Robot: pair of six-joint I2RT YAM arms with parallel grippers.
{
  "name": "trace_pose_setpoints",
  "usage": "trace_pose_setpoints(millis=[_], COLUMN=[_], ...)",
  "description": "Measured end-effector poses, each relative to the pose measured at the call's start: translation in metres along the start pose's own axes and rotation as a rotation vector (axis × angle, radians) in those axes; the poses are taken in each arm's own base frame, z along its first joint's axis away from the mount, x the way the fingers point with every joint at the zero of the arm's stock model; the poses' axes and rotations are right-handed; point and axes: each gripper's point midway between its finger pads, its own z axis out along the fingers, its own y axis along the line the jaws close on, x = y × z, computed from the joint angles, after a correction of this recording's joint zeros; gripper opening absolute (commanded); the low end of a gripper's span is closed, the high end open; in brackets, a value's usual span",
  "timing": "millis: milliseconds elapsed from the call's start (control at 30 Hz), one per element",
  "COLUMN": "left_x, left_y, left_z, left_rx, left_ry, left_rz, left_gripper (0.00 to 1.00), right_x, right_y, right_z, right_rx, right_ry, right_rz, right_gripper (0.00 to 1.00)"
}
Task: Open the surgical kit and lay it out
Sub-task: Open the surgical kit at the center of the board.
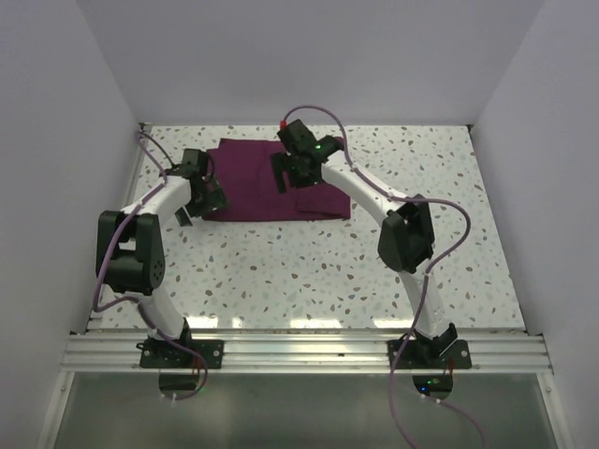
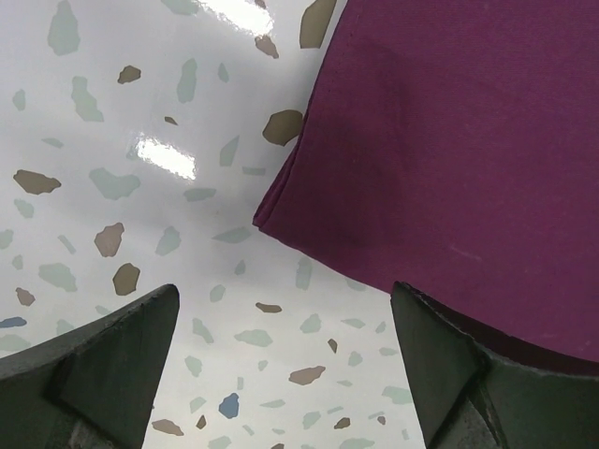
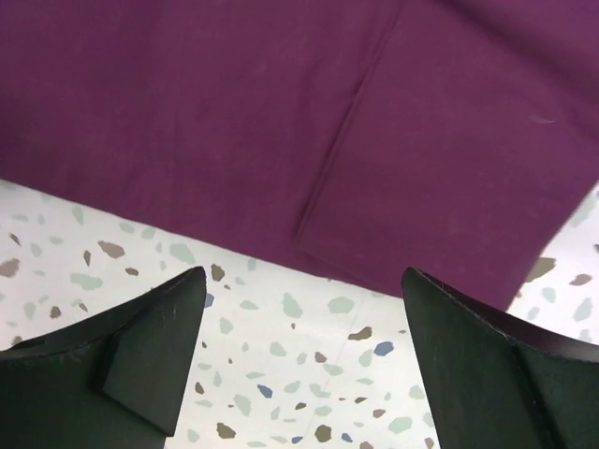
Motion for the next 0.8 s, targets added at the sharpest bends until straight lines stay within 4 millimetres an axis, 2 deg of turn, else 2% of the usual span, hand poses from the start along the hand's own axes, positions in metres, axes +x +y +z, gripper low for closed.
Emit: trace_pose_setpoints(millis=[100, 167, 300, 600, 667, 767, 800], left_x=[0.005, 0.008, 0.011, 0.011, 0.011, 0.011, 0.011], left_y=[0.002, 0.002, 0.003, 0.002, 0.002, 0.002, 0.002], left_z=[0.001, 0.003, 0.004, 0.004, 0.003, 0.003, 0.003], left_rx=[0.001, 0.004, 0.006, 0.015, 0.016, 0.017, 0.017], left_ry=[0.008, 0.016, 0.024, 0.025, 0.026, 0.027, 0.027], left_rz=[0.007, 0.011, 0.018, 0.038, 0.039, 0.040, 0.040], left_gripper=[0.98, 0.98, 0.98, 0.98, 0.98, 0.97, 0.97], right_x=[0.019, 0.034, 0.054, 0.072, 0.078, 0.083, 0.084], right_y=[0.017, 0.019, 0.009, -0.007, -0.009, -0.011, -0.013], right_z=[0.019, 0.029, 0.040, 0.065, 0.072, 0.077, 0.079], right_rx=[0.019, 0.040, 0.083, 0.149, 0.160, 0.173, 0.180], right_ry=[0.058, 0.103, 0.158, 0.205, 0.220, 0.231, 0.232], right_rz=[-0.051, -0.074, -0.088, -0.093, -0.099, -0.108, -0.113], right_gripper=[0.88, 0.86, 0.81, 0.62, 0.54, 0.34, 0.20])
